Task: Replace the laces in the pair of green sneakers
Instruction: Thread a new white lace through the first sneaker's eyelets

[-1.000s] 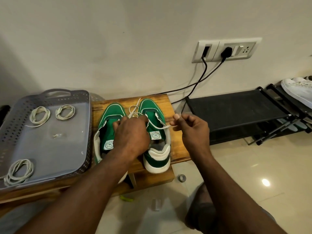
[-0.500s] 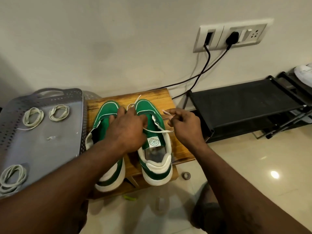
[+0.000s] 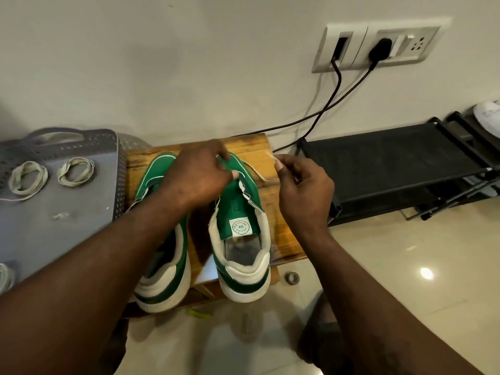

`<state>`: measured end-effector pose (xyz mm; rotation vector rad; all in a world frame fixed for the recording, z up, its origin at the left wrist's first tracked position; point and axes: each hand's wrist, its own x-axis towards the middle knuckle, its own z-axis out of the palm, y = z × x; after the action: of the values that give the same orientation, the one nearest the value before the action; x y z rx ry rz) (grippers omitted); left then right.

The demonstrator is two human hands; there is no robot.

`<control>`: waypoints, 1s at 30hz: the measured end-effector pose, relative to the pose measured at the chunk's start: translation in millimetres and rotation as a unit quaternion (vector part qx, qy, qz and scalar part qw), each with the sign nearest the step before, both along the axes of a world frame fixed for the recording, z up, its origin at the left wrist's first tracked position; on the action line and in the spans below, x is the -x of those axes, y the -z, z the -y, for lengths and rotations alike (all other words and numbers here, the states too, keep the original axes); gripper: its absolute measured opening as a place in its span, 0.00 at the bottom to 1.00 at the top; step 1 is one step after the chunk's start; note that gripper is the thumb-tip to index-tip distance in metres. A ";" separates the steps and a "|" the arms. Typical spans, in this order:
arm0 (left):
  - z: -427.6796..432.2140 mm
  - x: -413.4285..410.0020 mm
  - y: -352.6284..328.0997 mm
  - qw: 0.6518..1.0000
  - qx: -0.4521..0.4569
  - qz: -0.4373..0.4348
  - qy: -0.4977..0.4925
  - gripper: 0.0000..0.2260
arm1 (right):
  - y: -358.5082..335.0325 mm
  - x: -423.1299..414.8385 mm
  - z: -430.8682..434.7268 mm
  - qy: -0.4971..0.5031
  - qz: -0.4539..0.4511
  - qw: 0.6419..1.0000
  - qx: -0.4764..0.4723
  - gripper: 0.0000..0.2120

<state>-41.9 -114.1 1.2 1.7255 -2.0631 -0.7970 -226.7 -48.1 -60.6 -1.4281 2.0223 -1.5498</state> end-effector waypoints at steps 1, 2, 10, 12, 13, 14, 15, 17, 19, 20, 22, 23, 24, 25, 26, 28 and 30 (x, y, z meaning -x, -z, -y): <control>-0.7 0.8 3.5 1.000 -0.004 0.022 -0.001 0.13 | 1.2 0.4 -0.5 -0.014 -0.019 1.000 -0.013 0.09; -1.9 2.0 5.2 0.999 -0.008 0.042 0.000 0.14 | 1.4 -0.3 -0.6 -0.029 -0.032 0.999 -0.027 0.09; -13.9 10.7 3.7 0.988 -0.046 0.131 0.071 0.20 | 2.0 -9.9 0.0 -0.068 -0.071 0.989 -0.114 0.06; -14.7 8.7 1.9 0.991 -0.070 0.091 0.068 0.17 | 2.8 -9.1 0.7 -0.066 -0.075 0.986 -0.132 0.06; -15.0 8.3 1.5 0.991 -0.076 0.085 0.068 0.16 | 3.4 -8.0 1.5 -0.067 -0.083 0.984 -0.140 0.06; -15.2 8.3 2.1 0.991 -0.080 0.085 0.070 0.15 | 3.4 -7.0 2.1 -0.070 -0.089 0.983 -0.148 0.05; -15.8 8.6 2.9 0.990 -0.082 0.085 0.076 0.15 | 4.0 -5.7 2.7 -0.073 -0.094 0.981 -0.155 0.04; -17.4 10.2 4.2 0.989 -0.091 0.078 0.085 0.15 | 5.2 -2.2 4.1 -0.084 -0.097 0.977 -0.171 0.01; -18.7 12.4 3.6 0.988 -0.102 0.069 0.091 0.16 | 5.6 0.7 4.4 -0.098 -0.094 0.973 -0.185 0.06; -19.0 13.8 3.4 0.988 -0.105 0.064 0.096 0.16 | 5.7 2.4 4.7 -0.106 -0.090 0.972 -0.189 0.08; -20.8 16.7 3.5 0.987 -0.111 0.055 0.098 0.16 | 5.5 5.2 3.7 -0.127 -0.091 0.968 -0.196 0.10; -21.2 17.9 3.4 0.988 -0.110 0.053 0.094 0.16 | 5.5 6.7 3.1 -0.139 -0.095 0.966 -0.199 0.11; -21.7 18.5 3.5 0.989 -0.108 0.053 0.091 0.16 | 5.1 7.8 1.9 -0.151 -0.102 0.962 -0.202 0.10; -21.8 18.7 4.1 0.989 -0.102 0.056 0.090 0.15 | 4.5 8.0 1.3 -0.161 -0.112 0.959 -0.203 0.10; -21.8 19.2 6.1 0.990 -0.094 0.059 0.092 0.13 | 4.2 7.8 0.7 -0.166 -0.122 0.957 -0.203 0.10; -21.2 19.6 11.4 0.991 -0.075 0.065 0.090 0.08 | 3.5 6.5 0.3 -0.170 -0.136 0.956 -0.195 0.11; -20.7 19.6 15.7 0.993 -0.055 0.064 0.078 0.04 | 2.0 3.6 -1.5 -0.172 -0.153 0.955 -0.187 0.11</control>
<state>-61.5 -93.3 -14.5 1.7299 -2.3013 -0.8824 -230.3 -46.6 -62.6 -1.8146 1.9466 -0.7964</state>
